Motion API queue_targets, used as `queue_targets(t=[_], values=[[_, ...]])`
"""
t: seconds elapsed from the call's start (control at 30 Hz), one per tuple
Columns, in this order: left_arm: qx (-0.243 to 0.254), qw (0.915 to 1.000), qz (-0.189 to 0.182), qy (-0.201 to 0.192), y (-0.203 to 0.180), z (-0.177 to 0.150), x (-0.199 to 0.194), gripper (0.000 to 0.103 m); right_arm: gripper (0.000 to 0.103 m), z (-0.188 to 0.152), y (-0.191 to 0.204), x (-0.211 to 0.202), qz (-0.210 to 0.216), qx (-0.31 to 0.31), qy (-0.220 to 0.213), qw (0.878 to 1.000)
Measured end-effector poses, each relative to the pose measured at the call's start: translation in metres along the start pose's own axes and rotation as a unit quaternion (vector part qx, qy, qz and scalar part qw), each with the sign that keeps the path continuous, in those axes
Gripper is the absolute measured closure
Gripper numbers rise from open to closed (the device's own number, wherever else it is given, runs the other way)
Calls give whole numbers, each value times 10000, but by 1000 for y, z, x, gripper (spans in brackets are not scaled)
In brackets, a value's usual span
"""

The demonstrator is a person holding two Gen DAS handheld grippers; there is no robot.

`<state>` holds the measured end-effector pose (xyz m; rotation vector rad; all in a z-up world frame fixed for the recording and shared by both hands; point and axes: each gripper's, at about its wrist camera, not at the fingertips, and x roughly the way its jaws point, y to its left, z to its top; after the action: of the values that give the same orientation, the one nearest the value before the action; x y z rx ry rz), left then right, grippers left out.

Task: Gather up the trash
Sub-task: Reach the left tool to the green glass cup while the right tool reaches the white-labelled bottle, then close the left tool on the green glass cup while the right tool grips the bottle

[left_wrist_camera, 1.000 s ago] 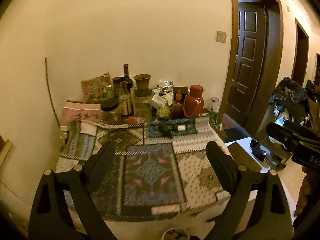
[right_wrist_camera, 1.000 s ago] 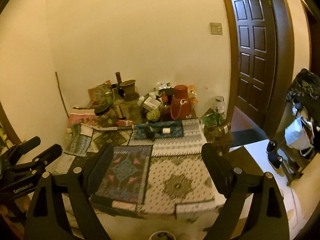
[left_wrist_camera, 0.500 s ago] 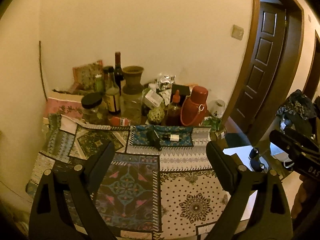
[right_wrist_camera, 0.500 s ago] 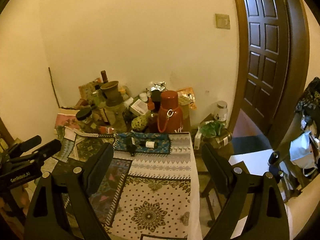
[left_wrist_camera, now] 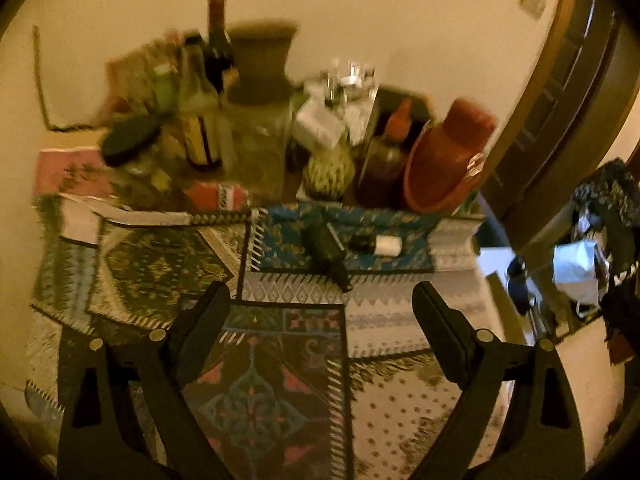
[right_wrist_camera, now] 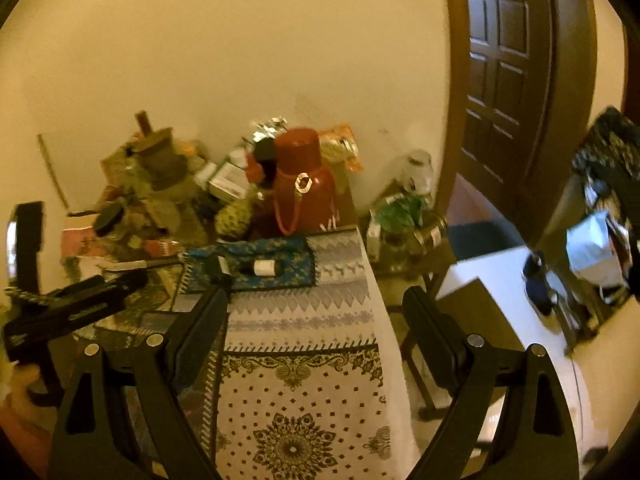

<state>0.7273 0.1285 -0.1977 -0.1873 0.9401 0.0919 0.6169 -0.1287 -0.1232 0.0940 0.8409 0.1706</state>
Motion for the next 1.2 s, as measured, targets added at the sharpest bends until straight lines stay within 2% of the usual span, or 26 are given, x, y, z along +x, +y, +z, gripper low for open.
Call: queue_targets(t=[0.13,0.2,0.3,0.4,0.47,0.63,0.77,0.9,1.1,1.2], values=[[45,9990,-52,433,6,14,63,11,15,0,5,37,-207,82,358,9991],[5,9978,-159,645,7,19,89,14,15,-1,7,57,-305,110,515,9981],[-67,9946,-376,961,8,29,129,25,15,-4,8,81,-377,118,714,9967],[-135,9918,-417,1203,7,34,162,37,16,-5,10,101,-430,54,878,9952],[-198,9895,-463,1356,6,36,181,50,16,-5,12,113,-463,-36,974,9942],[-63,9888,-306,1462,1,34,202,60,16,3,20,140,-330,-481,1139,9918],[182,9914,-269,1267,-3,26,200,62,16,12,36,162,-17,-940,1263,9875],[25,9908,-470,1266,14,19,189,62,16,24,57,189,363,-1430,1468,9781],[-194,9945,-475,912,52,10,141,62,19,34,92,236,651,-2292,1824,9539],[-267,9960,-421,744,65,4,116,62,31,30,107,259,708,-2715,2106,9365]])
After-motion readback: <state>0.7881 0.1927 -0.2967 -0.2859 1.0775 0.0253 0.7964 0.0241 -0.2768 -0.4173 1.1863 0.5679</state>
